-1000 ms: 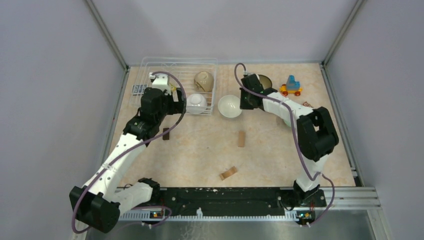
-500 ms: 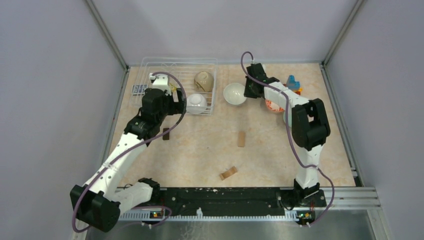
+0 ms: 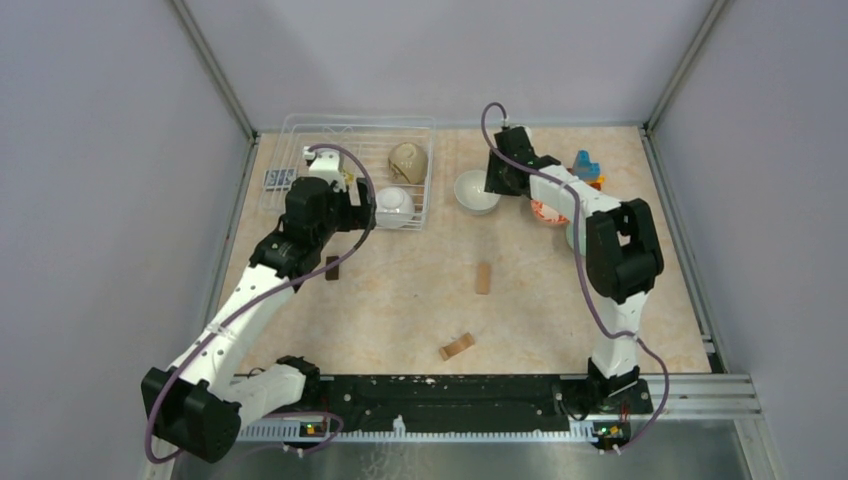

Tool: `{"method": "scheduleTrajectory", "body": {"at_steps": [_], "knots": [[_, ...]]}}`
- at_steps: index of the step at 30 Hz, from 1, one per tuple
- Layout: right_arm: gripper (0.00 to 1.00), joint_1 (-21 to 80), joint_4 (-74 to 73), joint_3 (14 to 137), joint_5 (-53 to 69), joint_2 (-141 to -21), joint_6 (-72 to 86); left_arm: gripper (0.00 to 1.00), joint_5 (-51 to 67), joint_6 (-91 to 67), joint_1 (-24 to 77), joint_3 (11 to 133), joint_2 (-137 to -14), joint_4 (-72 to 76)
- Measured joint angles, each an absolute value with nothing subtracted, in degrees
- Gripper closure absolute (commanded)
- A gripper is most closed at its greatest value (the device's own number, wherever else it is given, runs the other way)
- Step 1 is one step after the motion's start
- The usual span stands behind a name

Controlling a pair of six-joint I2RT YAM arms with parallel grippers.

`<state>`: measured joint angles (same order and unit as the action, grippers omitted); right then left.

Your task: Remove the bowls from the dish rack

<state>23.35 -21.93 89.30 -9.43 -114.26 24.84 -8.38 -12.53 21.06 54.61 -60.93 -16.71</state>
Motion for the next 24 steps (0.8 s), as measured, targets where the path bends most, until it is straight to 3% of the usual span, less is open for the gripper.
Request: {"method": "scheduleTrajectory", "body": {"at_steps": [4,12,24], "knots": [[0.47,23.35,-20.34,85.34,-9.3,-109.8,23.94,0.01,-6.46,-12.53,21.06,54.61,-61.1,-16.64],[0.47,23.35,-14.22,76.88,-8.78,-94.48,20.14,0.01,-9.76,-14.5,21.06,55.99,-62.74,-18.9],[0.35,23.35,-5.85,56.73,-5.37,-73.84,14.61,0.01,-11.38,-16.62,21.06,59.16,-62.24,-20.25]]}}
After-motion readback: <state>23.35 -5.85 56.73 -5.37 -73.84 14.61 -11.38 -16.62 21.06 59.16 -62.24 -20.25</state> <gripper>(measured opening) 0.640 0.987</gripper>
